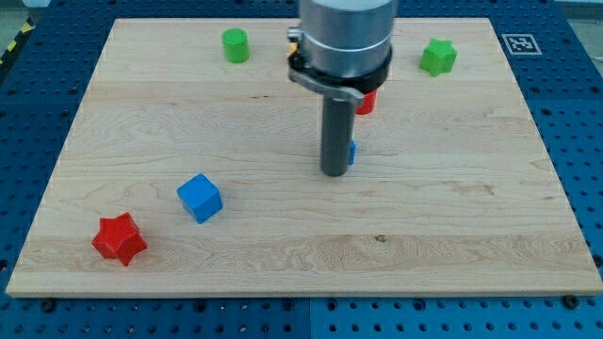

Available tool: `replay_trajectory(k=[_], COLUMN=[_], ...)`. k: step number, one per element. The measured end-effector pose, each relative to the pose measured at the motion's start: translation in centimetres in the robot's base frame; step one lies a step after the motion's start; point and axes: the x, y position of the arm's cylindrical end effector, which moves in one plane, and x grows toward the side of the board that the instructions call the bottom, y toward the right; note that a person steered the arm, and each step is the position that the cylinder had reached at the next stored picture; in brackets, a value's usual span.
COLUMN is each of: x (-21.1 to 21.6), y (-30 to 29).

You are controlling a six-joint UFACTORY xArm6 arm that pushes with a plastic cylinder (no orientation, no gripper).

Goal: Place the blue triangle below the red circle

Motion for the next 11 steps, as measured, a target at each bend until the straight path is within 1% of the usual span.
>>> replay_trajectory(k=[1,2,3,4,5,9,10,11], x=[-1.1,-1.4,-2.6,-6.0,-5.9,-3.5,-3.5,-3.5], y=[0.8,-2.5,-7.3,-5.9,-4.4,0.5,0.8,-0.3])
